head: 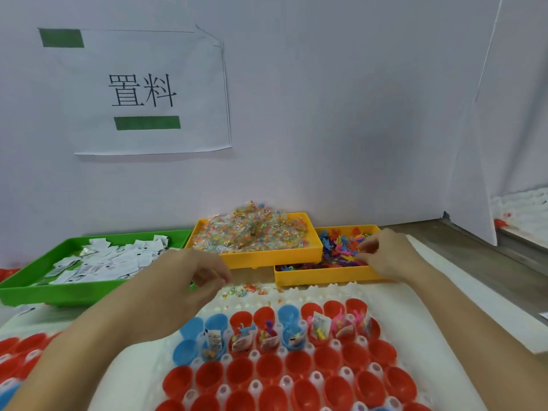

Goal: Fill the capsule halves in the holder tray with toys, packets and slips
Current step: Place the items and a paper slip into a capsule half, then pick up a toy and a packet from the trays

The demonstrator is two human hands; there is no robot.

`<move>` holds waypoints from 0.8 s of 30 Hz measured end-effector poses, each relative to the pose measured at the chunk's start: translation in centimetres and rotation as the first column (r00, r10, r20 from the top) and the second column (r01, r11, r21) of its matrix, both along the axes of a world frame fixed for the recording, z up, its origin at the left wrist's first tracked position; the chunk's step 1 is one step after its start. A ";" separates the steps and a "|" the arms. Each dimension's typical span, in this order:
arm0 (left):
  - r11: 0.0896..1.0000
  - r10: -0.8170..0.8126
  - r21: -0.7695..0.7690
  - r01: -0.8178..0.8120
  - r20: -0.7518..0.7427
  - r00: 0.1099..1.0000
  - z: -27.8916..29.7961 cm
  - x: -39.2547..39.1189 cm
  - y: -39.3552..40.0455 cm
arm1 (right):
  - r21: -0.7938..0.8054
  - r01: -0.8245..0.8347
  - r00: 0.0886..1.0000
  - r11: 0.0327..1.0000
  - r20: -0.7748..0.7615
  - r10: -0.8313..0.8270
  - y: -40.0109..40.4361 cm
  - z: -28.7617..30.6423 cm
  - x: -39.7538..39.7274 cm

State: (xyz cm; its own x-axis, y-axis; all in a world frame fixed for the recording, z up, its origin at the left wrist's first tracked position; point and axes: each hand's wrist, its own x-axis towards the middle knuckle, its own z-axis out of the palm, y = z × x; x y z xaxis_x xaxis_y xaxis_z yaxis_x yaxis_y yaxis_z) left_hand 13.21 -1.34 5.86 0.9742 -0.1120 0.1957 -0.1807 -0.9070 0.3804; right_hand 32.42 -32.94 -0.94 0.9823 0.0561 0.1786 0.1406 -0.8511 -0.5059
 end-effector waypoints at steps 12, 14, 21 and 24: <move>0.999 -0.033 0.018 0.033 0.007 0.999 -0.3 -0.1 -1.6 | 0.074 0.003 0.984 0.997 0.180 -0.016 0.4 0.1 -0.5; 0.999 -0.037 0.013 0.037 0.011 0.999 -0.2 -0.1 -1.8 | 0.093 -0.086 0.972 0.992 0.228 0.063 1.4 0.5 -1.0; 0.999 -0.021 -0.050 0.022 0.026 0.999 0.3 -0.3 -1.7 | -0.063 -0.271 0.960 0.961 0.050 0.274 4.9 0.3 -1.3; 0.998 -0.003 -0.067 0.005 0.025 1.000 0.3 -0.3 -1.5 | -0.143 -0.296 0.955 0.944 -0.014 0.297 5.2 0.3 -0.9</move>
State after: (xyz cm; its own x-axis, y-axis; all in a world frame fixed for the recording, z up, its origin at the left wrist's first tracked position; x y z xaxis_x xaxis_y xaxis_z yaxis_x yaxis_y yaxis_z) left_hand 12.95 -2.83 6.18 0.9685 -0.1013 0.2273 -0.1943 -0.8787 0.4360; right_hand 31.52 -27.78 -0.61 0.9159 0.3701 0.1554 0.4012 -0.8331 -0.3808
